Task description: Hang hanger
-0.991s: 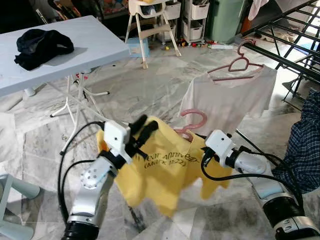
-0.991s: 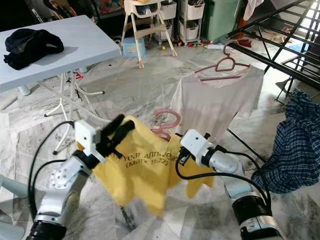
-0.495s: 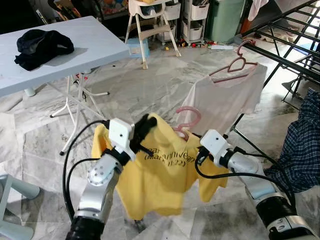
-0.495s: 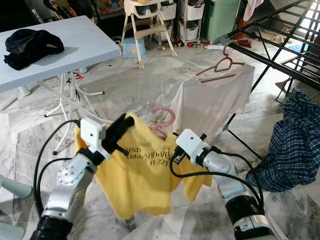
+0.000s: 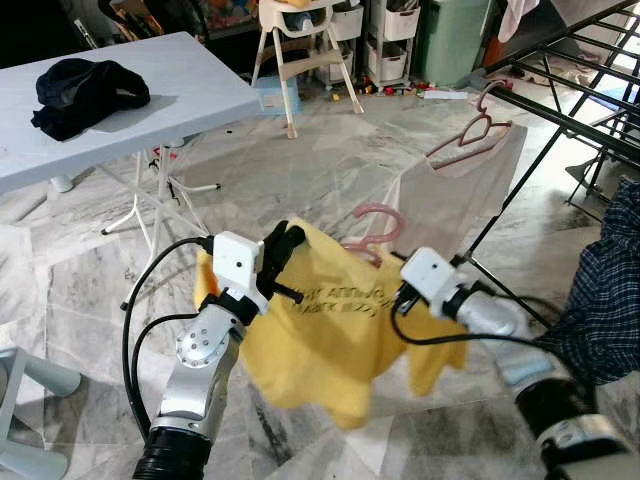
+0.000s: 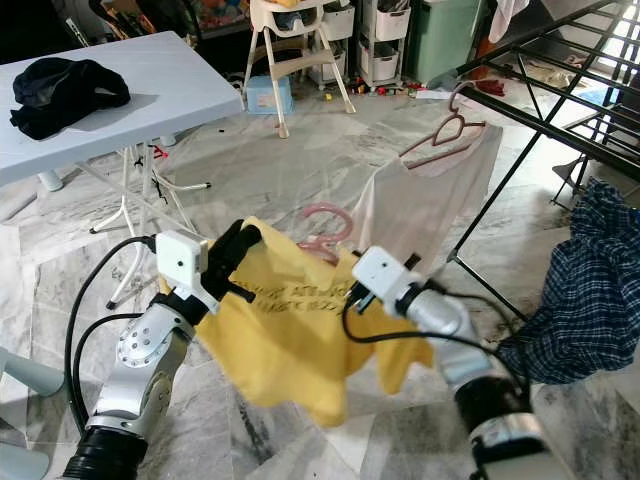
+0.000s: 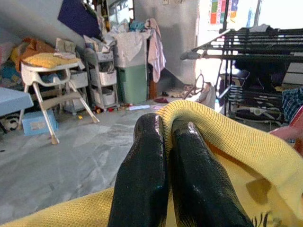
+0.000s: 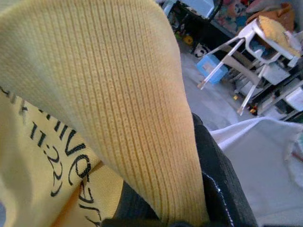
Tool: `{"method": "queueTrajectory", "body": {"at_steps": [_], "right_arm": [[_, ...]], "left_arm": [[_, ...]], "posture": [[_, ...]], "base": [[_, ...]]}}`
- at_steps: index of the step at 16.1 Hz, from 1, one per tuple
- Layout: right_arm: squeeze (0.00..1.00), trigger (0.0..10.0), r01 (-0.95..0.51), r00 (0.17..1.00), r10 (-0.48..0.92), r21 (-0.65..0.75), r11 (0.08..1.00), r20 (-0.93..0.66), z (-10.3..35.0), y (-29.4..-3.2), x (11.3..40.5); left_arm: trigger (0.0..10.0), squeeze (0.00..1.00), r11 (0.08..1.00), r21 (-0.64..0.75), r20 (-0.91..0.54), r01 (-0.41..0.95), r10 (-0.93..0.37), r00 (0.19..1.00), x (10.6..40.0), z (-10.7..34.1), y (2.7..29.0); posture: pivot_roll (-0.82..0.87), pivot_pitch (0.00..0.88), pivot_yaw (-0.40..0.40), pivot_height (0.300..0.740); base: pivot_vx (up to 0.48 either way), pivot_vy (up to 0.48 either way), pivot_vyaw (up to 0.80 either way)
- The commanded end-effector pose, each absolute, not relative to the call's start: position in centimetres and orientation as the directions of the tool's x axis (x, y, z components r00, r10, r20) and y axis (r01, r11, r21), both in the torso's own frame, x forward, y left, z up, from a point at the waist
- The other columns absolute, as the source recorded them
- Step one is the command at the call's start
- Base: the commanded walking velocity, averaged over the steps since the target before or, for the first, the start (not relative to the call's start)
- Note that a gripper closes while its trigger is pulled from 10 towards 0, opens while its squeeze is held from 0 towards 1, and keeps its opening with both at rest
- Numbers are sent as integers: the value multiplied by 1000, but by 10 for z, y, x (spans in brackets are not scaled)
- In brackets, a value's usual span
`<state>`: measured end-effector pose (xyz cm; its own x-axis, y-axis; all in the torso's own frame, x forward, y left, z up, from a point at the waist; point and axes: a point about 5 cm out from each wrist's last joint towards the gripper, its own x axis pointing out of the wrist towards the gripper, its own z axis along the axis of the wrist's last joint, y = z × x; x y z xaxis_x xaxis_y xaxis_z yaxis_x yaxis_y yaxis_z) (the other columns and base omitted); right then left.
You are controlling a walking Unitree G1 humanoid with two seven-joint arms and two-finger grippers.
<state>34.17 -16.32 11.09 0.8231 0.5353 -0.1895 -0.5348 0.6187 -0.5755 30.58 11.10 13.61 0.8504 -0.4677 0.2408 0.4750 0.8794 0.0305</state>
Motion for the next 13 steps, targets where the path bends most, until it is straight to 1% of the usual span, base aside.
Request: {"method": "queueTrajectory", "body": {"at_steps": [1, 2, 3, 4, 5, 9, 11, 12, 13], "right_arm": [[0, 0, -433, 892, 421, -579, 691, -165, 118, -194, 348], [0, 0, -392, 916, 358, -595, 702, -181, 120, -210, 349], [0, 0, -355, 934, 289, -633, 688, -210, 120, -227, 350], [0, 0, -336, 942, 259, -636, 695, -214, 121, -234, 351], [0, 0, -303, 953, 205, -655, 693, -223, 121, -247, 350], [0, 0, -274, 960, 160, -669, 690, -228, 123, -262, 349], [0, 0, -277, 960, 177, -673, 686, -215, 125, -261, 350], [0, 0, -286, 958, 211, -665, 690, -194, 129, -257, 352], [0, 0, -293, 956, 232, -661, 691, -181, 132, -253, 353]], "left_arm": [[0, 0, 918, 59, 247, 393, -395, 885, 309, 139, 134], [0, 0, 916, 89, 249, 392, -402, 881, 308, 140, 137], [0, 0, 914, 112, 249, 391, -406, 879, 306, 140, 138], [0, 0, 914, 112, 248, 389, -405, 880, 305, 140, 138], [0, 0, 916, 117, 243, 384, -401, 883, 304, 137, 139], [0, 0, 918, 137, 230, 371, -394, 890, 304, 135, 143], [0, 0, 907, 133, 219, 399, -419, 881, 303, 134, 141], [0, 0, 899, 133, 215, 417, -437, 874, 303, 134, 137], [10000, 882, 889, 127, 197, 439, -457, 868, 303, 132, 134]], "posture": [[-103, 27, 51, 740], [-102, 28, 49, 740], [-102, 30, 46, 740], [-103, 31, 45, 740], [-103, 30, 43, 740], [-104, 34, 43, 740], [-106, 34, 47, 740], [-107, 33, 48, 740], [-106, 32, 48, 740]], "base": [[0, 0, 0], [0, 0, 0], [0, 0, 0], [0, 0, 0], [0, 0, 0], [0, 0, 0], [0, 0, 0], [0, 0, 0], [0, 0, 0]]}}
